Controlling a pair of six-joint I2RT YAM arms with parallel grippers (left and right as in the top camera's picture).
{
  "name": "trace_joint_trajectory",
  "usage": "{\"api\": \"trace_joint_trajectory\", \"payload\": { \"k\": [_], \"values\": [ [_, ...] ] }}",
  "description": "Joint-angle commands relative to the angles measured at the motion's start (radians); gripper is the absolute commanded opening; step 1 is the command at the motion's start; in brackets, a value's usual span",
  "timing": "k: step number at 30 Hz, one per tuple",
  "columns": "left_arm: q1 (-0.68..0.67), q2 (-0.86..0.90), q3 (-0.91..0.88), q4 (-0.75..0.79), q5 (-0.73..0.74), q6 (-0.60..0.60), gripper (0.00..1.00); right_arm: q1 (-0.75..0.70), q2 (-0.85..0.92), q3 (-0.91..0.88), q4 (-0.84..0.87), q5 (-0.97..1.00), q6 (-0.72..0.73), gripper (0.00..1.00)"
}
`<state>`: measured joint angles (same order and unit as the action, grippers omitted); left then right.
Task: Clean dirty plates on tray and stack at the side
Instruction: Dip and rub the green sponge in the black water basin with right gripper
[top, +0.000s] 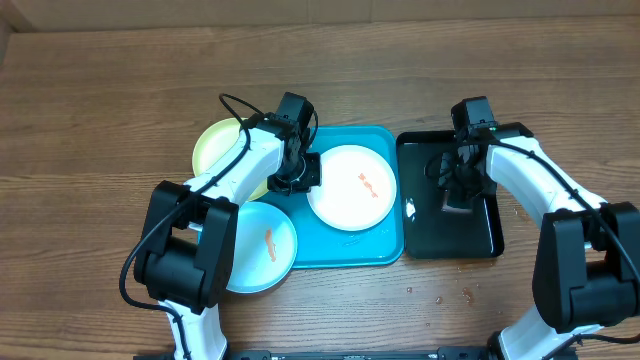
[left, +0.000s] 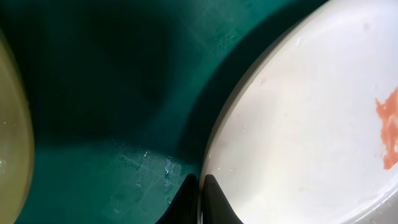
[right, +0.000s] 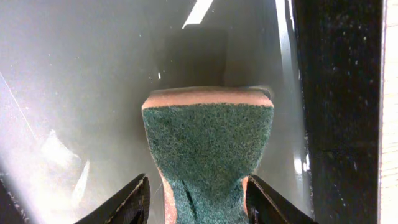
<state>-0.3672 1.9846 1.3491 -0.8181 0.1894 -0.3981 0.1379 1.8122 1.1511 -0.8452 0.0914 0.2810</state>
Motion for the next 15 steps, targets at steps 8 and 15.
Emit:
{"api": "trace_joint_trajectory", "payload": {
  "k": [8,15],
  "values": [
    [-0.005,0.01,0.024,-0.002,-0.017,-0.006,0.04,-0.005,-0.003,-0.034,0.019,-0.007,0.011,0.25],
    [-0.005,0.01,0.024,-0.011,-0.017,-0.006,0.05,-0.004,-0.003,-0.032,0.018,-0.058,-0.014,0.08]
  ]
}}
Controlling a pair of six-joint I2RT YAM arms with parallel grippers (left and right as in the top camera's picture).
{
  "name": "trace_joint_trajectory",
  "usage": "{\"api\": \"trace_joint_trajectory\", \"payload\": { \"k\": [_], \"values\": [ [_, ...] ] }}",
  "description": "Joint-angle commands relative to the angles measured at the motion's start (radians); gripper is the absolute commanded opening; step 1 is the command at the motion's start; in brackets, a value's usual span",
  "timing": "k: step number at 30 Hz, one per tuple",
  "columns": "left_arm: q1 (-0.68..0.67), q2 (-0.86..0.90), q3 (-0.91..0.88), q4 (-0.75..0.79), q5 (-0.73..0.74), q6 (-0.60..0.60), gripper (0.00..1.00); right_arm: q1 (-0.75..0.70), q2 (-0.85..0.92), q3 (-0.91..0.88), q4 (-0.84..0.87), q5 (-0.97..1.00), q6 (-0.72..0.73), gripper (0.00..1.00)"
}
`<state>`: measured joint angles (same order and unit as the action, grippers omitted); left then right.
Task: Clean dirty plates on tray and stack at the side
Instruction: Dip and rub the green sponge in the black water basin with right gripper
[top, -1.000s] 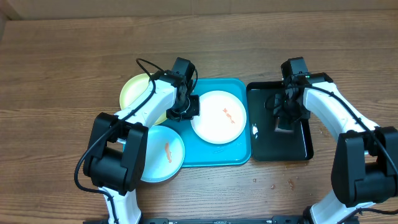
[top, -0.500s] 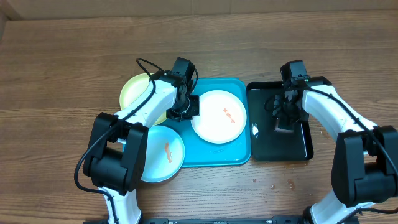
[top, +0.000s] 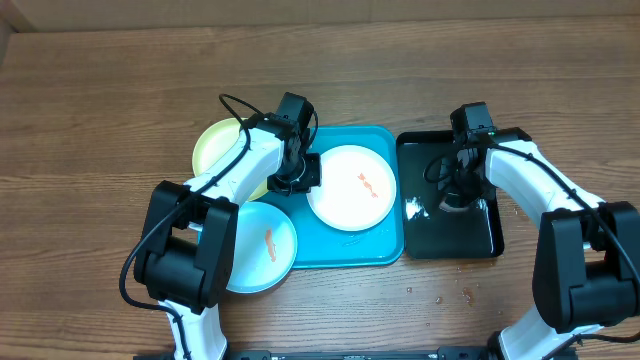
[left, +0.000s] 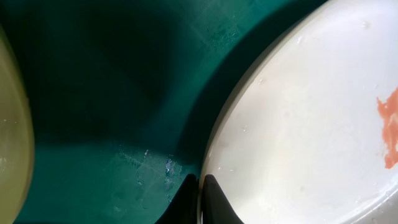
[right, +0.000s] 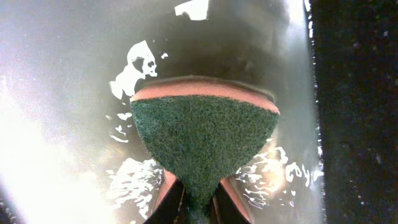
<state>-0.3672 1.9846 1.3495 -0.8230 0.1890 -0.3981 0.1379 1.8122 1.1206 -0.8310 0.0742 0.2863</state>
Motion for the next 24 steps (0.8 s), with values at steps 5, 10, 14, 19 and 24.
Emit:
{"api": "trace_joint_trajectory", "payload": {
  "k": [5,10,14,19,24],
  "values": [
    [-0.006,0.01,0.023,-0.008,-0.017,-0.006,0.06,-0.004,-0.003,-0.001,0.003,-0.135,-0.109,0.09],
    [-0.006,0.01,0.023,-0.01,-0.017,-0.006,0.07,-0.005,-0.003,0.005,0.001,-0.136,-0.121,0.27],
    [-0.006,0.01,0.023,-0.011,-0.017,-0.006,0.07,-0.005,-0.003,0.055,-0.046,-0.134,-0.119,0.36],
    [-0.006,0.01,0.023,-0.011,-0.017,-0.006,0.07,-0.005,-0.003,0.063,-0.072,-0.097,-0.119,0.41],
    [-0.006,0.01,0.023,-0.01,-0.017,-0.006,0.07,-0.003,-0.003,0.042,-0.07,-0.098,-0.1,0.41]
  ]
}}
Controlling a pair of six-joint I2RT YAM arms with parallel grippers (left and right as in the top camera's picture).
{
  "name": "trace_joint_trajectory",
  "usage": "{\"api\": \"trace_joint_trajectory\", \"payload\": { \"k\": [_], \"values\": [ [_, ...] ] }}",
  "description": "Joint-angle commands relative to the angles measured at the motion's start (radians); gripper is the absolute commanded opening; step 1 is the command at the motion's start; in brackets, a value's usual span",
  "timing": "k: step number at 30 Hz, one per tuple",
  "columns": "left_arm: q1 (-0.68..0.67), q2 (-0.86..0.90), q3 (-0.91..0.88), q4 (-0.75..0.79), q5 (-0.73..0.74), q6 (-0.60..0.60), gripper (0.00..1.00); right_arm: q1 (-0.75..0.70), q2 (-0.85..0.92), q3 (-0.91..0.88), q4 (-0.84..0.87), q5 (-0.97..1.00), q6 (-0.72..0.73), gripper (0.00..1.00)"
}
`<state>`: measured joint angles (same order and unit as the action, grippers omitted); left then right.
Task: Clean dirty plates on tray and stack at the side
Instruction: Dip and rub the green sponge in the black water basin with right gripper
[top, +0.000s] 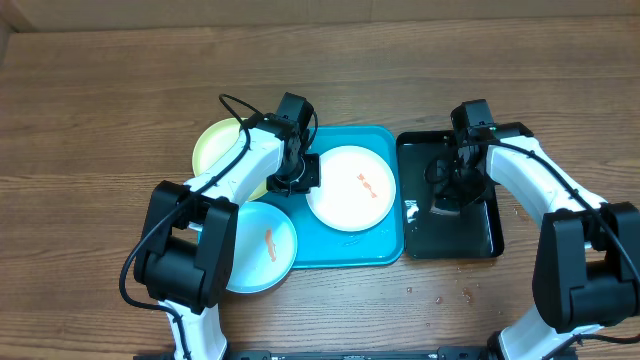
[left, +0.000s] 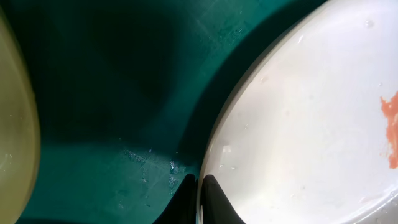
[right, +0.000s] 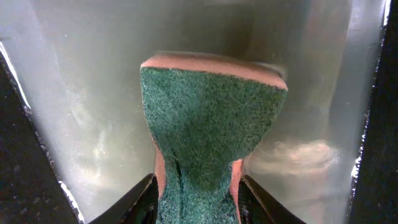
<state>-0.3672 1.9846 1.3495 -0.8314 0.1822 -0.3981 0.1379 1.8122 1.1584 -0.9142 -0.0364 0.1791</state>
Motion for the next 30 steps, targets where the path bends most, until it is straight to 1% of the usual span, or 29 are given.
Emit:
{"api": "trace_joint_trajectory", "payload": {
  "k": [1,4,5,6,8,9,16,25,27,30],
  "values": [
    [-0.006,0.01,0.023,-0.002,-0.01,-0.006,0.07,-0.003,-0.003,-0.006,0.024,0.012,0.008,0.39],
    [-0.006,0.01,0.023,-0.002,-0.01,-0.006,0.07,-0.003,-0.003,-0.042,0.061,0.012,0.024,0.38],
    [-0.006,0.01,0.023,-0.002,-0.01,-0.006,0.07,-0.003,-0.003,-0.047,0.067,0.012,0.031,0.34],
    [-0.006,0.01,0.023,-0.002,-0.01,-0.006,0.07,-0.003,-0.003,-0.047,0.069,0.012,0.031,0.24],
    [-0.006,0.01,0.023,-0.003,-0.01,-0.006,0.07,-0.003,-0.006,-0.037,0.075,0.012,0.031,0.09],
    [-0.006,0.01,0.023,-0.003,-0.01,-0.006,0.07,-0.003,-0.006,-0.029,0.074,0.012,0.031,0.08],
    [-0.006,0.01,0.023,-0.002,-0.01,-0.006,0.07,-0.003,-0.006,0.0,0.04,0.011,0.03,0.04],
    [-0.006,0.01,0.023,-0.002,-0.01,-0.006,0.08,-0.003,-0.006,0.0,0.027,0.008,0.03,0.04],
    [-0.006,0.01,0.023,-0.002,-0.01,-0.006,0.1,-0.003,-0.006,0.0,0.027,0.008,0.03,0.04],
    [-0.006,0.01,0.023,-0.001,-0.011,-0.006,0.09,-0.003,-0.006,0.0,0.026,0.008,0.03,0.04]
  ]
}}
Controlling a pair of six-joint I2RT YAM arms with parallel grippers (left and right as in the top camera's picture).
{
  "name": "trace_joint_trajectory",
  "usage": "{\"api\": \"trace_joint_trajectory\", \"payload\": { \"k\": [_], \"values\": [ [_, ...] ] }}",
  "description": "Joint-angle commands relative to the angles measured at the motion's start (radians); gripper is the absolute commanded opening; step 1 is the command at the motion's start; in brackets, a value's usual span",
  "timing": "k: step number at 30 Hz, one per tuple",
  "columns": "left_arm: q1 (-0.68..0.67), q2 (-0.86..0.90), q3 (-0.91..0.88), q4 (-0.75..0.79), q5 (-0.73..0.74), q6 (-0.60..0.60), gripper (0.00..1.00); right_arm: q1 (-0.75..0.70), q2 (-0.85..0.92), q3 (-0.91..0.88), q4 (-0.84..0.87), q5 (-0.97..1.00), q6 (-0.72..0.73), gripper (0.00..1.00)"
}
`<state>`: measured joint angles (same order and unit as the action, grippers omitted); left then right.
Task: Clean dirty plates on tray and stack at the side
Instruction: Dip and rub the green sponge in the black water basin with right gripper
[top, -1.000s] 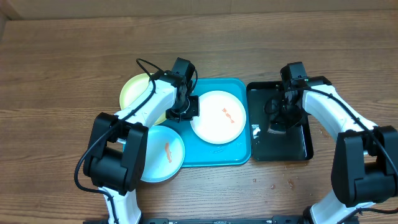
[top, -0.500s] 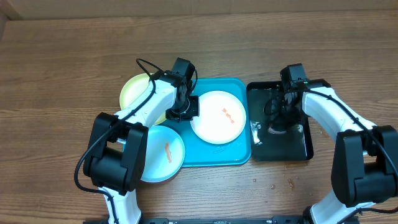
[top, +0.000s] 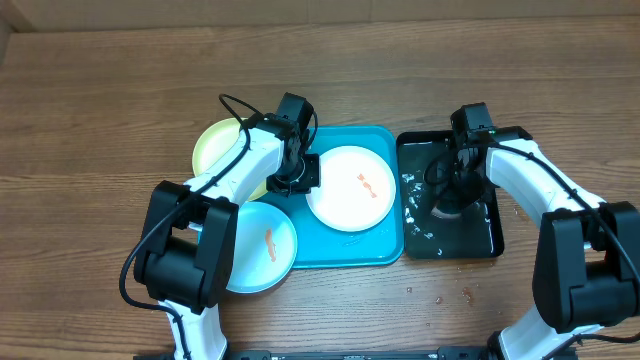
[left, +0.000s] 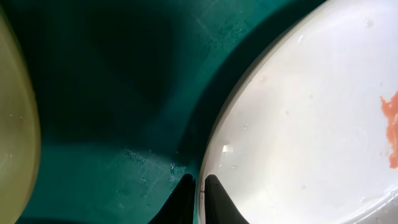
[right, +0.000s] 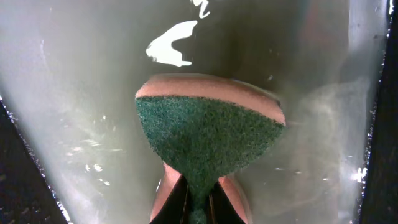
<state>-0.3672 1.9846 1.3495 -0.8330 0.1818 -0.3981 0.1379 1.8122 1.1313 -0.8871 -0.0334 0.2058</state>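
Note:
A white plate (top: 351, 187) with an orange smear lies on the blue tray (top: 390, 245). My left gripper (top: 297, 178) is shut on its left rim; in the left wrist view the rim (left: 214, 149) sits pinched between the fingertips (left: 211, 190). A light blue plate (top: 262, 246) with an orange smear overlaps the tray's lower left corner. A yellow-green plate (top: 216, 150) lies on the table left of the tray. My right gripper (right: 200, 205) is shut hard on a green and orange sponge (right: 208, 134), pressed into the water of the black tray (top: 495, 235).
Water in the black tray (right: 81, 93) is rippling with bright glints, and droplets dot the tray's left side (top: 412, 215). A few small spots lie on the wood (top: 465, 295) below the black tray. A black cable (top: 235, 105) loops off the left arm.
My right gripper has squeezed tighter on the sponge and pushed it down into the water, which now splashes. The left gripper holds the white plate's rim as before.
My right gripper held the sponge loosely over the water at first, then squeezed it flat in the water, then eased off with the sponge lifted, and now squeezes it in the water again. All along my left gripper stayed shut on the white plate's rim.

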Motion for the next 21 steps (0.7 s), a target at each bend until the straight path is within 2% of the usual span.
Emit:
{"api": "trace_joint_trajectory", "payload": {
  "k": [1,21],
  "values": [
    [-0.006,0.01,0.023,0.0,-0.012,-0.006,0.05,-0.003,-0.006,0.027,-0.001,0.005,0.003,0.04],
    [-0.006,0.01,0.022,-0.021,-0.1,-0.006,0.04,-0.003,-0.006,0.027,-0.025,-0.029,0.001,0.04]
  ]
}}
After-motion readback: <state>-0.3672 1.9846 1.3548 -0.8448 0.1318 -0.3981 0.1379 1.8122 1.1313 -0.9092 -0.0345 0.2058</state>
